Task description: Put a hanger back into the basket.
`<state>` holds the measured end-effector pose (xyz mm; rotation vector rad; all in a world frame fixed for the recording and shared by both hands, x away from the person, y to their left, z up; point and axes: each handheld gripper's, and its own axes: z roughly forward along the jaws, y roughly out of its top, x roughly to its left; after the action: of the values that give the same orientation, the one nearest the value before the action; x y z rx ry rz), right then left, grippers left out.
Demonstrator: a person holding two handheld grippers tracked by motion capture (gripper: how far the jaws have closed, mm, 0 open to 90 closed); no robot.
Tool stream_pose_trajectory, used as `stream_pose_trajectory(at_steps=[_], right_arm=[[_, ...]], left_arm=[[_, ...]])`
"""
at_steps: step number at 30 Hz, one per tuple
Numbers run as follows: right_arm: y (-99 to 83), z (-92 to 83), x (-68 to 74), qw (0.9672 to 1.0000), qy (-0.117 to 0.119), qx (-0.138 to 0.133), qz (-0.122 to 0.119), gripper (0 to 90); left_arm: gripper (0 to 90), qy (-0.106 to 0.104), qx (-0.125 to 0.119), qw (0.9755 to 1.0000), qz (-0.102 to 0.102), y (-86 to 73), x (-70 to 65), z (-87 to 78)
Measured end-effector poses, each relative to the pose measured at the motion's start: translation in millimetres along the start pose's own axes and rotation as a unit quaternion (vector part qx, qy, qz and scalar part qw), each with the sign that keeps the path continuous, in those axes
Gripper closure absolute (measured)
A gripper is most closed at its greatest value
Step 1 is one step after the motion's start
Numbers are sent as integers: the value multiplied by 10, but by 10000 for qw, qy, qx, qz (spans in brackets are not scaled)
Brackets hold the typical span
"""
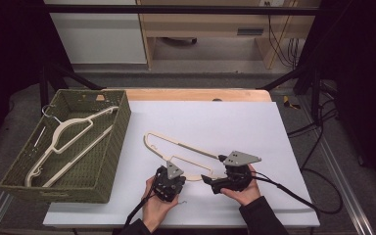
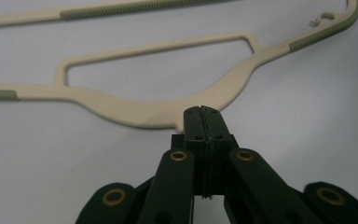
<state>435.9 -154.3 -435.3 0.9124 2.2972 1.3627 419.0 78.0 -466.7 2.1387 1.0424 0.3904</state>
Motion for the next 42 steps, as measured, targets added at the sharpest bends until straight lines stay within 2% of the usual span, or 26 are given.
stream_pose_trajectory(at_steps=[1, 4, 5, 8, 9, 12, 13, 15, 16, 21, 22, 26, 28, 30, 35, 38, 42], right_arm=[[0, -4, -1, 10000, -7, -2, -16, 86], [2, -10, -6, 10000, -35, 0, -31, 81], [3, -12, -7, 10000, -41, 3, -29, 80], [8, -22, -10, 10000, -72, -9, -33, 78], [9, -27, -11, 10000, -73, -13, -36, 77], [17, -38, -13, 10000, -81, -40, -13, 76], [19, -40, -16, 10000, -80, -56, -20, 76], [24, -47, -15, 9999, -71, -81, 2, 76], [26, -48, -16, 9999, -71, -88, 5, 77], [27, -28, -14, 10000, -38, -85, 19, 80], [23, -14, -8, 10000, -31, -57, 31, 80], [5, 77, 6, 10000, 36, 57, -6, 88], [-15, 135, 10, 9999, 72, 150, -18, 93], [-37, 195, 18, 9996, 99, 248, -46, 99], [-101, 381, 81, 9981, 253, 546, -149, 122], [-124, 458, 113, 9969, 314, 690, -226, 136], [-125, 533, 135, 9958, 378, 747, -372, 182]], left_arm=[[900, 7, 34, 10000, -1, -22, 0, 23], [827, 61, 11, 10000, 13, -68, -4, 51], [808, 3, 84, 10000, -35, -80, -2, 62], [756, -24, 9, 10000, -19, -105, -10, 56], [748, 60, 7, 10000, 23, -107, -36, 62], [761, 214, 80, 9997, 66, -98, -80, 68], [769, 256, 113, 9996, 46, -91, -85, 70], [823, 320, 85, 9994, -137, -89, -84, 80], [859, 380, 62, 9992, -147, -94, -86, 83], [881, 448, 88, 9988, -168, -94, -97, 78], [883, 433, 81, 9988, -215, -91, -92, 79], [889, 451, 169, 9987, -153, -62, -93, 74], [890, 413, 204, 9988, -187, -48, -81, 70], [890, 418, 268, 9987, -123, -32, -81, 59], [890, 461, 217, 9987, -27, 53, -74, -12], [890, 440, 294, 9986, 51, 106, -55, -63], [891, 423, 345, 9985, 107, 156, -31, -107]])
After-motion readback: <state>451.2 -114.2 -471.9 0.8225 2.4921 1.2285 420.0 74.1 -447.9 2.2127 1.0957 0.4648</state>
